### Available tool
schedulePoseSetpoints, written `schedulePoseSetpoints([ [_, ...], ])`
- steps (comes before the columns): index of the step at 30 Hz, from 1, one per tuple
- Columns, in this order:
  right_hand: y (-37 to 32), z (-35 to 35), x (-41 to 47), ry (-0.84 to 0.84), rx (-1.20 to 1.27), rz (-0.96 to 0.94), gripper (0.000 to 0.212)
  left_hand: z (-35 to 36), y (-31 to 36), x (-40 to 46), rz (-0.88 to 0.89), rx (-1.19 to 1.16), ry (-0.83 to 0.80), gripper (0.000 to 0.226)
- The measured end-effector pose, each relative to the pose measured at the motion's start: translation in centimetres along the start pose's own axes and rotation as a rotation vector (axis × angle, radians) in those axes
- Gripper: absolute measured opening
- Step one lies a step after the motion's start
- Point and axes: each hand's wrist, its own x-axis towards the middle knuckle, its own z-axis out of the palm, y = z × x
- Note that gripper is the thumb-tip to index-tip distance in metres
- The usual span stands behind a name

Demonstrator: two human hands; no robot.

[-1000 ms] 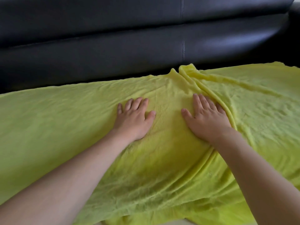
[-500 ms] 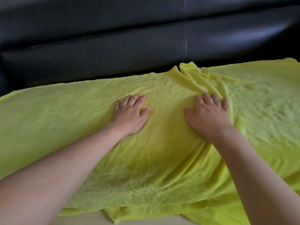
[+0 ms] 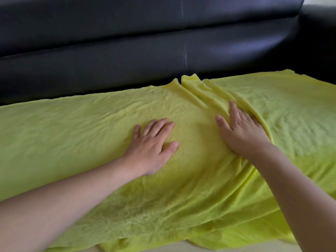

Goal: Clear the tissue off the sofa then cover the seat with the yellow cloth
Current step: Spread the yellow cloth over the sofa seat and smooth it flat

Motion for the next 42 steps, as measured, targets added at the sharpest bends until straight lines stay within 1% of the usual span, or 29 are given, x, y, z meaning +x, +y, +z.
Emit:
schedulePoseSetpoints([
  [2,0.8,-0.7,0.1,-0.018,-0.037,0.071,0.074,-0.1,0.0,0.1,0.008,-0.006,-0.02,0.066],
  [4,0.6,-0.9,0.5,-0.017,-0.099,0.085,0.074,-0.2,-0.2,0.5,0.007,-0.014,-0.048,0.066],
  [7,-1.8,-0.6,1.4,0.005,-0.17,-0.024,0.07,-1.0,-1.0,2.5,-0.007,-0.04,-0.025,0.065],
  [9,-3.6,-0.2,2.0,-0.028,-0.196,-0.12,0.069,-1.7,-1.5,4.7,-0.062,-0.052,-0.028,0.065],
  [11,-4.9,0.4,3.1,-0.074,-0.214,-0.159,0.068,-2.3,-2.5,7.2,-0.117,-0.072,-0.047,0.065],
  [14,-5.0,1.1,5.1,-0.134,-0.243,-0.113,0.069,-2.4,-3.9,10.6,-0.167,-0.092,-0.088,0.066],
  [17,-4.8,1.2,7.4,-0.158,-0.276,-0.054,0.069,-2.4,-4.9,13.6,-0.196,-0.11,-0.122,0.067],
  [24,-6.0,1.8,14.0,-0.205,-0.332,0.044,0.068,-2.8,-6.8,20.1,-0.195,-0.152,-0.213,0.065],
  [32,-4.6,1.9,20.3,-0.245,-0.348,0.042,0.066,-2.8,-7.0,24.7,-0.215,-0.151,-0.273,0.065],
  [34,-4.1,1.4,21.5,-0.229,-0.339,0.012,0.062,-2.6,-6.8,25.7,-0.225,-0.153,-0.275,0.065],
  [35,-3.9,1.1,22.2,-0.187,-0.309,-0.002,0.058,-2.5,-6.7,26.1,-0.228,-0.152,-0.272,0.065],
  [37,-3.2,0.3,24.2,-0.036,-0.193,0.026,0.047,-2.0,-6.7,26.9,-0.233,-0.153,-0.257,0.065],
  [39,-2.5,-0.4,26.1,0.129,-0.129,0.104,0.04,-1.5,-6.7,27.4,-0.236,-0.133,-0.212,0.063],
  [40,-2.1,-0.6,26.8,0.147,-0.12,0.143,0.035,-1.4,-6.6,27.5,-0.238,-0.123,-0.182,0.061],
  [41,-1.9,-0.7,27.4,0.11,-0.119,0.175,0.031,-1.3,-6.4,27.6,-0.238,-0.105,-0.142,0.059],
  [42,-2.0,-0.8,27.7,0.02,-0.129,0.201,0.03,-1.3,-6.2,27.7,-0.233,-0.068,-0.089,0.055],
])
